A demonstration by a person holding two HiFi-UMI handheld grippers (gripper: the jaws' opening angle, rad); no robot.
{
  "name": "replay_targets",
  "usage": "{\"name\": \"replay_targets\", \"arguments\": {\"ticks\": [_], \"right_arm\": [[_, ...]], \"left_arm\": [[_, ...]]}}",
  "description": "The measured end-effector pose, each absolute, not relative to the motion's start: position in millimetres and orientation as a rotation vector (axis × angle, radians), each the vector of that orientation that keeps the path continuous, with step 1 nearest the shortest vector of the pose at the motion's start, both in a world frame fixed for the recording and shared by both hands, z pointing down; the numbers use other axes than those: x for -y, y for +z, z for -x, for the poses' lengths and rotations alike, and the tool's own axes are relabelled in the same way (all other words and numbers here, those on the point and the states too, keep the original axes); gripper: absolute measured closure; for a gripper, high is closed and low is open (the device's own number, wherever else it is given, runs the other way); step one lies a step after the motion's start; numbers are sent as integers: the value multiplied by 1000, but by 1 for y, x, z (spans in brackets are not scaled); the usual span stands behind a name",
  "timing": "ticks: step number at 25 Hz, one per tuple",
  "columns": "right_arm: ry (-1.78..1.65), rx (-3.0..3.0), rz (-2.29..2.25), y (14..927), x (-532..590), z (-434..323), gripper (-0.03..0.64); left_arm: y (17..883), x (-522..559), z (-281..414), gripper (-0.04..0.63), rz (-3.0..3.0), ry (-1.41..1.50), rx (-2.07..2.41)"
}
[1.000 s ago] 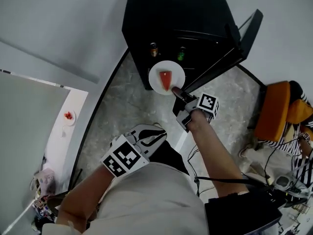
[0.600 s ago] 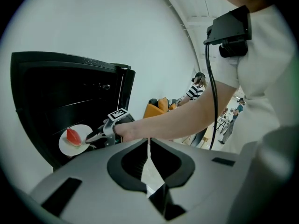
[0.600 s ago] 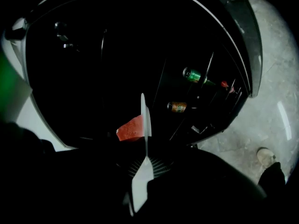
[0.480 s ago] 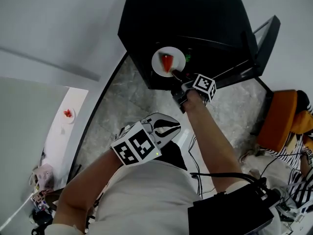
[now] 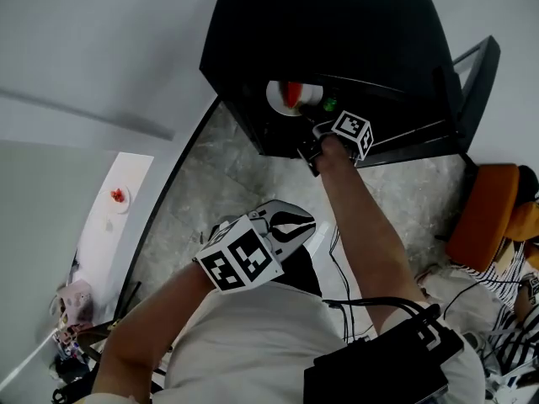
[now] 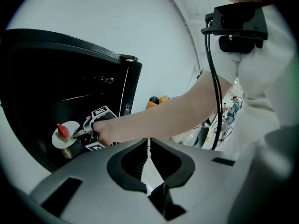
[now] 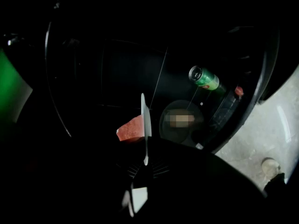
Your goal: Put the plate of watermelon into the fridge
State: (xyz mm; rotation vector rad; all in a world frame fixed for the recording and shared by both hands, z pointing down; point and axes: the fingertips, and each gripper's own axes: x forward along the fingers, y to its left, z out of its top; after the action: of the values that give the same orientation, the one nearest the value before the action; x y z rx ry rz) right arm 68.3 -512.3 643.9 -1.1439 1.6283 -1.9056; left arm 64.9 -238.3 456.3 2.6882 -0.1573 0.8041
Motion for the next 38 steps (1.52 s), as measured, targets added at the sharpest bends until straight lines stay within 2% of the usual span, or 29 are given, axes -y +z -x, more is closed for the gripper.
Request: {"name": "replay_targets", "arguments": {"ticks": [15, 22, 38], "right_arm": [[-1924, -1698, 1180, 665, 551, -55, 592], [-1847, -1909, 1334, 666, 556, -53, 591], [-1701, -2398, 1627, 672, 544, -56, 489]], "left_arm": [[464, 245, -53, 566, -2647, 797, 203], [461, 245, -43, 566, -2625, 760, 215], [464, 245, -41, 567, -2624, 743, 183]]}}
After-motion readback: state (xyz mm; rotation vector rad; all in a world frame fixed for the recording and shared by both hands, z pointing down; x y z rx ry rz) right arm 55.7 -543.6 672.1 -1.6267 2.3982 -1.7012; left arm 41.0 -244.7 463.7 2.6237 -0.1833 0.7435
